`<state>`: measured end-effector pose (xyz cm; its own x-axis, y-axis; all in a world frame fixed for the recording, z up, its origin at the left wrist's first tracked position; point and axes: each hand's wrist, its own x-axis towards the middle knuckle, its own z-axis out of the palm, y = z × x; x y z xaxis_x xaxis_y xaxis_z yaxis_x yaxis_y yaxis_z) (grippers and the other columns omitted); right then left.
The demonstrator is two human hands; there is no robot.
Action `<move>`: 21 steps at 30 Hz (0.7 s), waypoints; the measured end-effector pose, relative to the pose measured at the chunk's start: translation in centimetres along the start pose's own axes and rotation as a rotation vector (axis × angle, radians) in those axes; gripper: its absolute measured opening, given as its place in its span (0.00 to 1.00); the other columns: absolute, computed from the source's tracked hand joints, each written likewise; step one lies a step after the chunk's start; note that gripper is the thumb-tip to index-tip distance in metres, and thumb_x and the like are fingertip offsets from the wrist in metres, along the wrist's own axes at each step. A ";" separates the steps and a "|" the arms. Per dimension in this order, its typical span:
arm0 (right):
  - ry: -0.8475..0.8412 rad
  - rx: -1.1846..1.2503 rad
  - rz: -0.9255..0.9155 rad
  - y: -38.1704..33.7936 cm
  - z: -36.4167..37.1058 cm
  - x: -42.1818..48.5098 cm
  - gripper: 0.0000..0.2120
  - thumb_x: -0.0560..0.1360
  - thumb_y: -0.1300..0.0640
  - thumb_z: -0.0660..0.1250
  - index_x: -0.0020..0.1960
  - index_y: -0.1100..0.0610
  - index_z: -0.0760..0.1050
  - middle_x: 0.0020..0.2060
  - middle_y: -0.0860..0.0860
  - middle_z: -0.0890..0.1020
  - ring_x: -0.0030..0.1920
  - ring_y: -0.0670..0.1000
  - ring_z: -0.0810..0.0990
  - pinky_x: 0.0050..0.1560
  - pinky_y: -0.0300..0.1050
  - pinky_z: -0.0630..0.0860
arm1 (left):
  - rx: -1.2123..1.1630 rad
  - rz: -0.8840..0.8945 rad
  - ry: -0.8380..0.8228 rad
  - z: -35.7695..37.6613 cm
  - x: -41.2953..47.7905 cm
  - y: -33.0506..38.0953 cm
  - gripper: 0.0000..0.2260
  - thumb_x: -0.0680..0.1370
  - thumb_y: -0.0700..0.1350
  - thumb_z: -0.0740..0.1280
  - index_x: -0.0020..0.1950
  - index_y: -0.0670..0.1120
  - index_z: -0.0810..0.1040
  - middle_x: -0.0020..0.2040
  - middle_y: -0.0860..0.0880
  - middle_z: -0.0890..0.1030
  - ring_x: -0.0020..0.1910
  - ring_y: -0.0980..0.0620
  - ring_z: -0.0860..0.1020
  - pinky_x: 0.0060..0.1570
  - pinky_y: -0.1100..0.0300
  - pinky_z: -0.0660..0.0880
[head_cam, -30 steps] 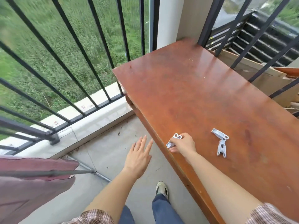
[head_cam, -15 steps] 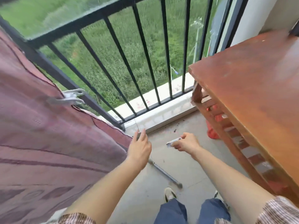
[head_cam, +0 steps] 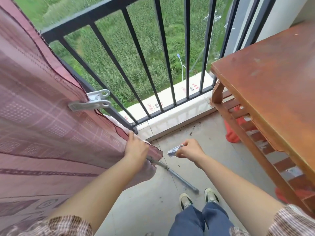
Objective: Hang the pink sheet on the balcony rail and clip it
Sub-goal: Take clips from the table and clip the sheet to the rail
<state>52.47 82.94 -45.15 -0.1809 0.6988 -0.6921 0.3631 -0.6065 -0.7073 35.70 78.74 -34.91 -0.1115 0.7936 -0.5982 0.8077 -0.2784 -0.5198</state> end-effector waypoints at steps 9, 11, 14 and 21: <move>-0.027 -0.116 -0.120 -1.4 0.2 -0.5 0.14 0.61 0.56 0.81 0.41 0.59 0.80 0.31 0.47 0.79 0.31 0.45 0.74 0.34 0.37 0.70 | 0.043 0.039 0.134 -0.3 1.9 -1.0 0.13 0.78 0.42 0.60 0.59 0.42 0.79 0.74 0.37 0.60 0.75 0.34 0.46 0.71 0.37 0.41; 0.002 -0.187 -0.154 -1.8 1.0 -0.3 0.16 0.61 0.53 0.81 0.43 0.59 0.81 0.31 0.46 0.78 0.31 0.44 0.74 0.33 0.37 0.69 | 0.071 -0.001 0.060 -0.1 2.4 -1.4 0.14 0.78 0.40 0.59 0.61 0.42 0.77 0.70 0.36 0.65 0.73 0.30 0.53 0.71 0.36 0.42; -0.001 -0.269 -0.183 -2.4 2.2 -0.2 0.15 0.61 0.55 0.81 0.44 0.59 0.81 0.31 0.47 0.78 0.32 0.45 0.75 0.34 0.39 0.70 | 0.029 -0.014 0.042 -0.4 2.6 -2.0 0.14 0.77 0.37 0.59 0.59 0.45 0.78 0.58 0.44 0.77 0.61 0.40 0.70 0.67 0.45 0.56; -0.021 -0.425 -0.341 -3.4 3.6 -0.2 0.15 0.60 0.49 0.80 0.38 0.56 0.80 0.33 0.49 0.80 0.38 0.51 0.78 0.40 0.44 0.74 | -0.195 0.067 0.113 -0.4 2.4 -3.0 0.13 0.71 0.29 0.59 0.42 0.46 0.71 0.42 0.48 0.78 0.50 0.45 0.78 0.54 0.51 0.61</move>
<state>47.96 83.52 -43.13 -0.3697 0.8188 -0.4391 0.6176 -0.1365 -0.7745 33.25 81.68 -34.52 0.0030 0.8355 -0.5494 0.9090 -0.2313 -0.3468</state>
